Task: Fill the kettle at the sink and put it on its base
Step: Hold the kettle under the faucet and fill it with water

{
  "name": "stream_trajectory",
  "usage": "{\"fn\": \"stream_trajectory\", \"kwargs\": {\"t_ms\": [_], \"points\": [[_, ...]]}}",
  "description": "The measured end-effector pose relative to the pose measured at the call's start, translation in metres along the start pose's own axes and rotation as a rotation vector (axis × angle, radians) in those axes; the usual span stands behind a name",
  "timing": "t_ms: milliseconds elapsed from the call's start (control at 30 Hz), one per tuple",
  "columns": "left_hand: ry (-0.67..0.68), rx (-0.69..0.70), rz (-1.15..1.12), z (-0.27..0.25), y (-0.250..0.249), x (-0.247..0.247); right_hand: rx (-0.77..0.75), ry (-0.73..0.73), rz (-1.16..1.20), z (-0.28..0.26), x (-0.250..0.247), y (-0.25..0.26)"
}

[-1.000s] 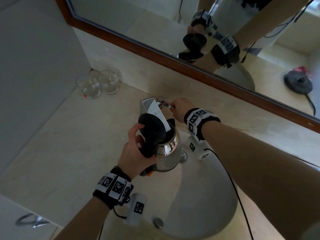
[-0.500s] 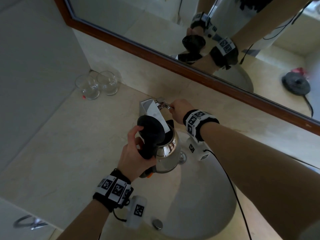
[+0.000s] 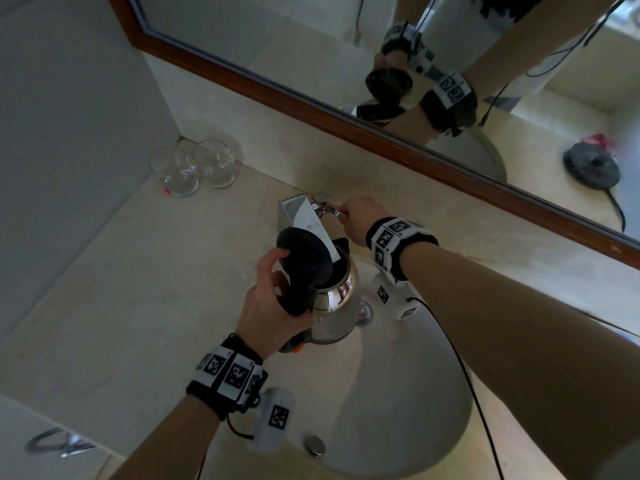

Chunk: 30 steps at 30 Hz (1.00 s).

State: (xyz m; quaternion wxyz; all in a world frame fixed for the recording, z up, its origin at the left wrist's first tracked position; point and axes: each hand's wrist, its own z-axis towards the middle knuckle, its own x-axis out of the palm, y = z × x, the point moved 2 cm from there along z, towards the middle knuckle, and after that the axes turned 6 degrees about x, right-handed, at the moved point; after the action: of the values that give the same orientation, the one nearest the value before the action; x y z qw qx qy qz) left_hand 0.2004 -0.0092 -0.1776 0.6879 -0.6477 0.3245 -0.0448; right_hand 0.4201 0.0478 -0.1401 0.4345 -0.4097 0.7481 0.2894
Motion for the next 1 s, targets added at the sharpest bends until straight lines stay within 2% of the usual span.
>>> {"fn": "stream_trajectory", "kwargs": {"t_ms": [1000], "points": [[0.002, 0.049, -0.002, 0.0011, -0.0021, 0.0005, 0.01, -0.009, 0.032, 0.0045, 0.0049, -0.0034]]}}
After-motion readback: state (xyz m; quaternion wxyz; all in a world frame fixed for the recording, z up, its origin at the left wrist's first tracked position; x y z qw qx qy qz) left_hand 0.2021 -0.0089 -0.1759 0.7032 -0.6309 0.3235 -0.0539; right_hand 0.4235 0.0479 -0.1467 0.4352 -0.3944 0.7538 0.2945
